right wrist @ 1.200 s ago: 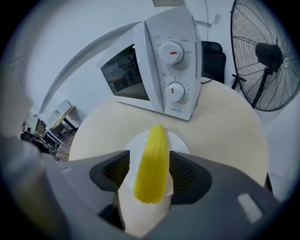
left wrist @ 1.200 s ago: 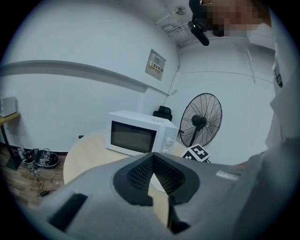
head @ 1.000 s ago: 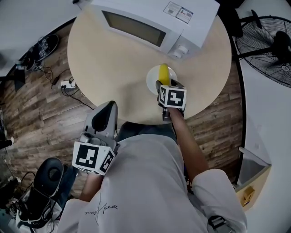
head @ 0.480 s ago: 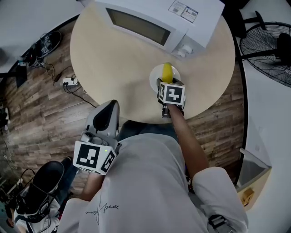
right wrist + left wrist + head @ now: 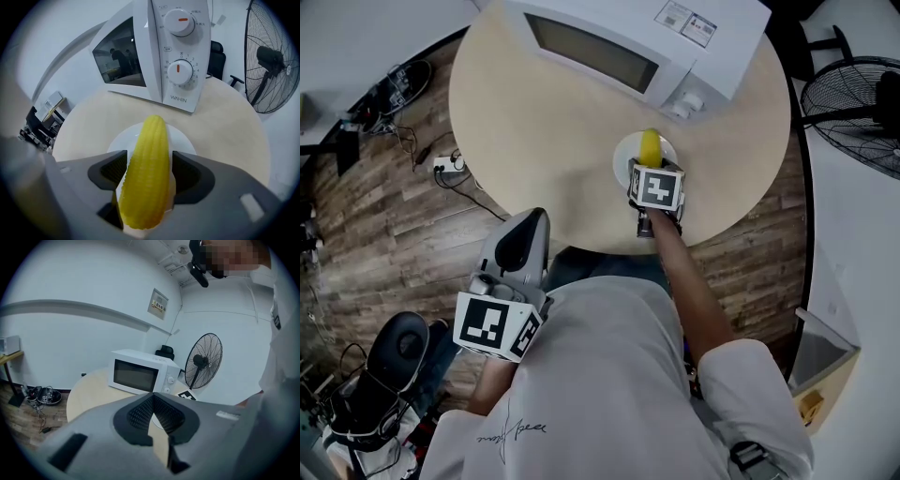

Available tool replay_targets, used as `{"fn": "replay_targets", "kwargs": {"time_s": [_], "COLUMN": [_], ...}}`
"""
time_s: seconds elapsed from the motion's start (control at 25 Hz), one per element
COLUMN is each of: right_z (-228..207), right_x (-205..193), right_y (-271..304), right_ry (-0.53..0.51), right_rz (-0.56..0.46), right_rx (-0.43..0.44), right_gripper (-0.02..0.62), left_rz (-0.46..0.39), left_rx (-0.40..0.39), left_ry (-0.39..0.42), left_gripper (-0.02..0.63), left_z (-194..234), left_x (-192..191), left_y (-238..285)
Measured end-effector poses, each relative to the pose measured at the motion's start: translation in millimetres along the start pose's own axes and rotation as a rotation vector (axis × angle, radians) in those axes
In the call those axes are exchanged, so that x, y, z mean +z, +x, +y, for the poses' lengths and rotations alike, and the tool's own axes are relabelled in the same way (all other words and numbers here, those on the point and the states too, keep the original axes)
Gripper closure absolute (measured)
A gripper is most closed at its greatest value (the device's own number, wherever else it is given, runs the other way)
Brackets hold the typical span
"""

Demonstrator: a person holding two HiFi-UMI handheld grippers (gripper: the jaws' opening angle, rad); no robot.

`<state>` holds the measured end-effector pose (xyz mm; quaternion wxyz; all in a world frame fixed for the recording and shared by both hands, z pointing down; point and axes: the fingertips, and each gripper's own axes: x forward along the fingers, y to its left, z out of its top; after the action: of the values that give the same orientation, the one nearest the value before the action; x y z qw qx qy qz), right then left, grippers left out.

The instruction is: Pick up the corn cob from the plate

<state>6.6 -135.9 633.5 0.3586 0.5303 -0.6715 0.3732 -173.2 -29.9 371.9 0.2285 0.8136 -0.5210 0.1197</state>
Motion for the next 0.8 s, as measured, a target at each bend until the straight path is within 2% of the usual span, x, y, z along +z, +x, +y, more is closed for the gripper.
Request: {"fn": "replay_targets", "kwargs": {"time_s": [0.52,0.64,0.8], "right_z": [-0.5,-1.7,-3.0], "right_x": [1.3,1.2,1.3], "right_y": [7.2,6.0,5.5], "right_ry": [-0.05,-0.047,-0.045], "right_rz": [0.024,0.023,0.031], "right_rx": [-0.037,-0.039,-0.03], "right_gripper": [0.282,0.321,0.321], "left_rz": [-0.004,-0.009,-0.014], "left_rx": [0.004,0.003,0.003], "left_ry": [-0.005,-0.004,-0.003], "left_gripper": [0.614,0.614,0.614], "left_z": [0.5,-0.6,-1.2], "left_x": [-1.9,-1.6,-1.2], "left_y": [-4.2,-5.9,-8.6]}}
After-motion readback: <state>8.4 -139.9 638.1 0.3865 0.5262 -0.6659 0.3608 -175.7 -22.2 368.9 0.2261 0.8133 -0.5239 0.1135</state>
